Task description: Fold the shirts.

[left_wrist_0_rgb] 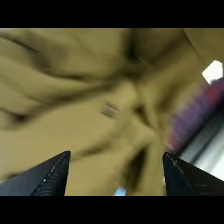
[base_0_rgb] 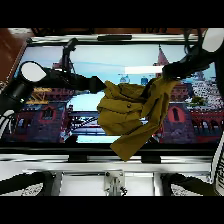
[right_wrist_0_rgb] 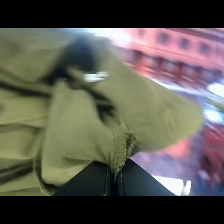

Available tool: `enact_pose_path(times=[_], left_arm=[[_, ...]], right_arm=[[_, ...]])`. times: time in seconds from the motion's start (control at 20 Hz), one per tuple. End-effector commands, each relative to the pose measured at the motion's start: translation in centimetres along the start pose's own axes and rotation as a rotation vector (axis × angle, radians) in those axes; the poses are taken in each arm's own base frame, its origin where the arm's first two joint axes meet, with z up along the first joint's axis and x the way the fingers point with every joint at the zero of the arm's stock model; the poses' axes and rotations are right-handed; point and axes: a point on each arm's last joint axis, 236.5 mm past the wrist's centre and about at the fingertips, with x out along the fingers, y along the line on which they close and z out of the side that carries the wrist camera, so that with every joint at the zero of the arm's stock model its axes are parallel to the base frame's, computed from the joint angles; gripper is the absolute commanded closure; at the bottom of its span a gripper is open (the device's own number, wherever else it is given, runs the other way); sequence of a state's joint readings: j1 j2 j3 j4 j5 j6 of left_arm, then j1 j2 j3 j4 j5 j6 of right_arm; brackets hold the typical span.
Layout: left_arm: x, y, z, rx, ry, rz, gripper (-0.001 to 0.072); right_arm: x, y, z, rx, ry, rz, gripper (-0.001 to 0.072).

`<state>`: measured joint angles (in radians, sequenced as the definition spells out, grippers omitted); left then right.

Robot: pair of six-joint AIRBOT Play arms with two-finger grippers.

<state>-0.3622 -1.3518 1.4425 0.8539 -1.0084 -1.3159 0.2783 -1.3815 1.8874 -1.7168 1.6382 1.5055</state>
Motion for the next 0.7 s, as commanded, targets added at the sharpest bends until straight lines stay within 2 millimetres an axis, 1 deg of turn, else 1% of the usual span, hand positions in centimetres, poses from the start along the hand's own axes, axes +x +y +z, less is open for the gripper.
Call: enact_pose_path(times=[0.0, 0.1, 0.15, 0.2, 0.25, 0.35, 0.45, 0.6, 0.65], left_arm=[[-0.7, 5.9, 1.1, -0.092, -0.017, 0.084, -0.0009], [1.0, 7.2, 0.3, -0.121, 0.016, 0.087, -0.0009], [1.8, 7.7, -0.3, -0.132, 0.037, 0.087, -0.0009], [2.8, 8.0, -1.0, -0.139, 0.06, 0.085, -0.0009], [3.7, 8.3, -1.6, -0.135, 0.082, 0.083, -0.0009], [4.9, 8.6, -2.7, -0.093, 0.121, 0.075, -0.001], [5.9, 9.3, -3.5, -0.104, 0.146, 0.076, -0.0009], [7.3, 10.5, -4.8, -0.129, 0.184, 0.079, -0.0009], [8.0, 10.9, -5.6, -0.141, 0.209, 0.078, -0.0009]], right_arm=[[-0.9, 6.9, 0.7, -0.143, -0.041, 0.109, 0.0641], [-1.7, 10.5, 0.4, -0.22, -0.052, 0.146, 0.0641], [-2.2, 12.0, 0.3, -0.246, -0.06, 0.153, 0.0641], [-2.7, 13.0, 0.1, -0.266, -0.071, 0.15, 0.0641], [-3.4, 13.5, 0.0, -0.276, -0.09, 0.131, 0.0641], [-4.9, 13.3, 0.0, -0.287, -0.126, 0.076, 0.0641], [-6.2, 12.3, -0.4, -0.246, -0.14, 0.055, 0.0641], [-7.4, 11.8, -1.2, -0.181, -0.136, 0.065, 0.0641], [-7.4, 11.9, -1.5, -0.172, -0.126, 0.074, 0.0641]])
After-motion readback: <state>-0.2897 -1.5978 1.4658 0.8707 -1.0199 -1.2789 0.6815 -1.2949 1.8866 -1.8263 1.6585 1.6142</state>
